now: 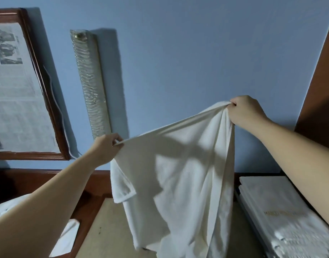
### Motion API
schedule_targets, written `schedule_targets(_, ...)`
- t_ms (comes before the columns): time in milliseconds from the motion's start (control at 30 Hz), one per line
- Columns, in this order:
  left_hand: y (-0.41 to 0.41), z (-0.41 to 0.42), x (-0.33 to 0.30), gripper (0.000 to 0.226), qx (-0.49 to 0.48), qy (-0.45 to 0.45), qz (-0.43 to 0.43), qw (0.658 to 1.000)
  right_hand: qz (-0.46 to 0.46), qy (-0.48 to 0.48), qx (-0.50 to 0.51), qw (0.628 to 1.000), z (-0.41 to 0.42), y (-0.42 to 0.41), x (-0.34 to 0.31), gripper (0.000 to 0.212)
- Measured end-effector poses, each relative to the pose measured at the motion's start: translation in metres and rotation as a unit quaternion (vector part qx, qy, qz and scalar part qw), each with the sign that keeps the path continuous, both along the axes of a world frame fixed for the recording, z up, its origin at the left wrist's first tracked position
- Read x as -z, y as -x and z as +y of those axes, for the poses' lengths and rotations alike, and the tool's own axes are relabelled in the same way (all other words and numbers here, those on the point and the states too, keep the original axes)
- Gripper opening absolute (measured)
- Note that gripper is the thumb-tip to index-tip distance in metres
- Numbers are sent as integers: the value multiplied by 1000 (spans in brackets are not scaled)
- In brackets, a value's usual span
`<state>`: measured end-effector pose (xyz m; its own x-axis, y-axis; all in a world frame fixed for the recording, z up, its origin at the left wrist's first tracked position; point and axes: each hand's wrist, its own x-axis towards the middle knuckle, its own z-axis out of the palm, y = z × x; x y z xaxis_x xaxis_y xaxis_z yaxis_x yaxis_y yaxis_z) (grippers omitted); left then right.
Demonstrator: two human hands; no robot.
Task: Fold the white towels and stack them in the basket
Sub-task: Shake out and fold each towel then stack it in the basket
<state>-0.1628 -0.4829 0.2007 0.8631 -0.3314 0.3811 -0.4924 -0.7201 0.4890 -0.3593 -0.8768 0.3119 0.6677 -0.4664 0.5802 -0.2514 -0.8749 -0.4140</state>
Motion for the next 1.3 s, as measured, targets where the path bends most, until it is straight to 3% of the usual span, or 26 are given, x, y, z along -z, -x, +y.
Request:
schedule_targets(233,-10,14,15,19,-82,4,46,996,9,2,2,1000,3,-3,25,24)
schedule_targets(433,34,-50,-23,22,8,215,123,969,46,41,-5,998,23,-14,41,31)
schedule_targets(500,54,-72,-40,22,58,198,103,973,58,90,-4,994,36,-16,43,32)
schedule_targets(567,78,-97,-54,38,106,107,54,987,56,103,-23,993,50,-20,44,32)
schedule_targets(700,106,-147,-57,69,119,-54,-41,991,18,-51,-101,993,65,-30,44,33)
schedule_targets(833,104,-159,-45,24,112,5,-64,992,-1,-293,-171,941,58,-23,45,26)
schedule_targets(900,105,-163,-40,31,133,8,-67,989,5,-356,-203,912,51,-16,48,31)
schedule_targets(967,112,-170,-37,44,144,-6,-67,987,18,-366,-224,903,50,-12,51,39)
schedule_targets(1133,108,-180,-33,40,153,43,-15,987,44,-380,-277,882,46,0,49,57)
schedule_targets(1300,107,-176,-32,15,200,38,-55,977,53,-356,-314,878,32,14,44,41)
